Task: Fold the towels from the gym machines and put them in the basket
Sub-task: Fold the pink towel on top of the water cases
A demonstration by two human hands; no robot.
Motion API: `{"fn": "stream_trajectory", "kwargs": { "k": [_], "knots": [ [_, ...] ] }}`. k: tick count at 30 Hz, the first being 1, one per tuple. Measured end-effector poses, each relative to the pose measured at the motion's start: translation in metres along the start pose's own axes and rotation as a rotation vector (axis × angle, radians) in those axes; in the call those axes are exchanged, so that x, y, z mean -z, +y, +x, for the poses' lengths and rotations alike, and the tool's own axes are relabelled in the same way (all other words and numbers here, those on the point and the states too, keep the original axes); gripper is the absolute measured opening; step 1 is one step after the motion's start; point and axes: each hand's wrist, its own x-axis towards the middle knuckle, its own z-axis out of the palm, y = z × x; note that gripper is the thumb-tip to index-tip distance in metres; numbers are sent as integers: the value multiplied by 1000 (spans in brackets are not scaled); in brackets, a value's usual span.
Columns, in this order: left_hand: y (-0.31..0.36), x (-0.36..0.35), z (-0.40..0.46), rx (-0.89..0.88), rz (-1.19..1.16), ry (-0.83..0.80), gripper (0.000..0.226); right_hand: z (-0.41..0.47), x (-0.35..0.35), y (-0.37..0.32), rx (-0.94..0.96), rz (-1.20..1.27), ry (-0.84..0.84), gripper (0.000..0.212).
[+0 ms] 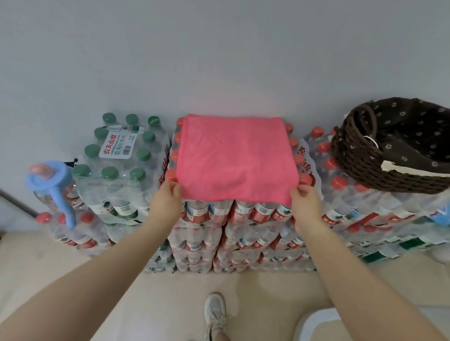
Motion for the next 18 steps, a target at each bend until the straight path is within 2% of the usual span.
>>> {"fn": "stream_trajectory", "kwargs": {
  "k": [3, 7, 9, 12, 15, 18],
  "knots": [
    [8, -11, -10, 29, -124, -100, 21, -8, -2, 5, -152, 143, -80, 30],
    [12, -14, -1, 131, -296, -56, 26, -3, 5, -3, -285, 404, -134, 31],
    [7, -11, 5, 242, -417, -57, 28, 0, 12, -6, -289, 418, -128, 28],
    [1, -4, 2, 383, -657, -142, 5, 0, 25, -3, -314, 412, -116, 28],
    [-3, -1, -3, 373, -690, -209, 3, -2, 32, 7, -342, 378, -163, 9],
    [-7, 2, -2, 330, -663, -320, 19, -6, 32, 10, -335, 330, -186, 6]
  ]
}}
